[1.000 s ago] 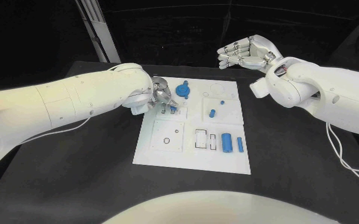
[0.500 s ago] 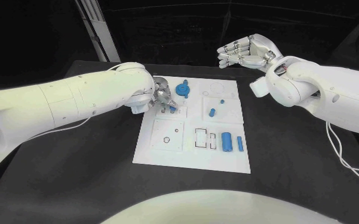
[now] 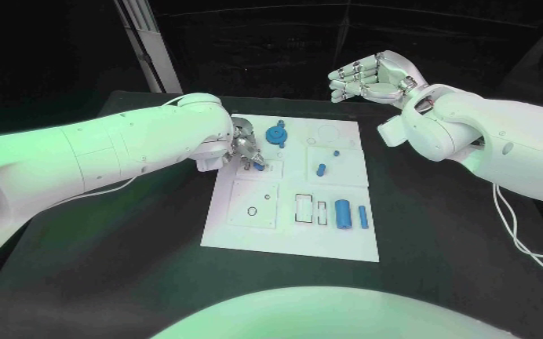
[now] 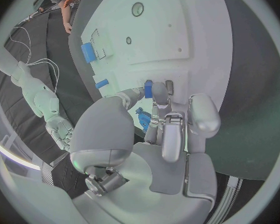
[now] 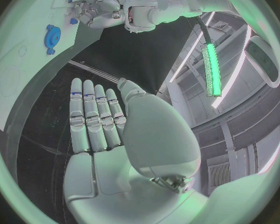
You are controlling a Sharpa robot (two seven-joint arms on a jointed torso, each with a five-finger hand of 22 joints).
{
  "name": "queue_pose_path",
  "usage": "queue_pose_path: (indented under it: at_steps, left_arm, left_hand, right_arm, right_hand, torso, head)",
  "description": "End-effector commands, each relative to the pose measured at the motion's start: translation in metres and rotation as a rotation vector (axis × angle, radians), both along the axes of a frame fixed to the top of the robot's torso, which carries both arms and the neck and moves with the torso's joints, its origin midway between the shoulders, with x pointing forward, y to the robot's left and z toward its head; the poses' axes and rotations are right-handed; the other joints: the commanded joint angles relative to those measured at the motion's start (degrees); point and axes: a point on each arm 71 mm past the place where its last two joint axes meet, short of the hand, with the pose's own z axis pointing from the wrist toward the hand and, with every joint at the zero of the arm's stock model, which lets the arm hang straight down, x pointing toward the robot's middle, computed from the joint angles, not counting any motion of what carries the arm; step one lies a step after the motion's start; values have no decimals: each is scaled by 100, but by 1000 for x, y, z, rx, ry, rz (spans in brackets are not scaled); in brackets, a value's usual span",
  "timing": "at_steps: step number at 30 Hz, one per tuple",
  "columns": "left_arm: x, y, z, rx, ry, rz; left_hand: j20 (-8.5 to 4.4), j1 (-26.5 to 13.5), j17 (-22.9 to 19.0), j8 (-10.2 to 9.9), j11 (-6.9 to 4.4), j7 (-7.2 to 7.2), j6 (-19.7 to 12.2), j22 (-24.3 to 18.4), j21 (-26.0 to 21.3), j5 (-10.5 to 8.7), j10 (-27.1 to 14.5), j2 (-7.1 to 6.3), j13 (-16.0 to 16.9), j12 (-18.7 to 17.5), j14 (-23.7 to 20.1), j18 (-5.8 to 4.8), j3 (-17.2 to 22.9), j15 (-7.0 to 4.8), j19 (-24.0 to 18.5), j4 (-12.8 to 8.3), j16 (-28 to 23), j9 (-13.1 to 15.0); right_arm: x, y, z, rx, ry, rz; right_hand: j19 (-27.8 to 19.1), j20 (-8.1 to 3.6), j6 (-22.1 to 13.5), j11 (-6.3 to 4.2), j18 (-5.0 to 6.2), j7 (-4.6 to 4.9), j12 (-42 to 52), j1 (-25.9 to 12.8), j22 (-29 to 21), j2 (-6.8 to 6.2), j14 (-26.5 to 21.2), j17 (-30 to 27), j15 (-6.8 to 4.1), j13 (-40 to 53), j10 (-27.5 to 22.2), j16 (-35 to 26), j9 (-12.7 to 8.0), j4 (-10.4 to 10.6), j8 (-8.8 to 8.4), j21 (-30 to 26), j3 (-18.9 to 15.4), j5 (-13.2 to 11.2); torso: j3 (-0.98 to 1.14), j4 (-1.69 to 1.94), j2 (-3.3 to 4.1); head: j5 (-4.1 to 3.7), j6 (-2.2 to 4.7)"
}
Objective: Assemble the parts on the task board
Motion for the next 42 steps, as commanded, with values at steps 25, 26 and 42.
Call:
queue_pose_path:
  at_steps: [25, 26, 42]
  left_arm:
    - [2, -2, -3, 48, 41, -30]
    - [2, -2, -3, 48, 41, -31]
    - [3, -8, -4, 50, 50, -48]
  left_hand:
    - [-5, -131, 1509, 30, -15, -28, 85, 19, 21, 65, 112, 39, 134, 125, 595, -100, 946, -47, 42, -957, 40, 23]
    - [-6, -163, 1509, 29, -18, -34, 96, 23, 23, 66, 127, 46, 155, 140, 595, -100, 930, -49, 43, -941, 40, 25]
    - [-32, -895, 1509, -91, -58, -98, 299, 92, 59, 43, 206, 167, 366, 292, 595, -112, 261, -81, 70, -403, 40, -17]
  right_arm:
    - [0, 2, 2, 8, -4, 15]
    - [0, 2, 2, 8, -4, 15]
    - [-1, 3, 2, 8, -2, 17]
  right_hand:
    - [5, 40, -39, 7, 16, 2, -37, -62, -5, -13, -45, -5, -11, -1, -18, -16, -8, -28, -24, -20, -9, 21]
    - [5, 40, -39, 7, 16, 2, -37, -62, -5, -13, -45, -5, -11, -1, -18, -16, -8, -28, -24, -20, -9, 21]
    - [10, 42, -43, 8, 18, 3, -35, -68, -14, -14, -47, -18, -10, 0, -22, -13, -7, -39, -22, -32, -13, 24]
  torso:
    - [2, 3, -2]
    - [2, 4, -2]
    - [8, -3, -1]
  head:
    - [-11, -29]
    - [-12, -29]
    - [-22, -47]
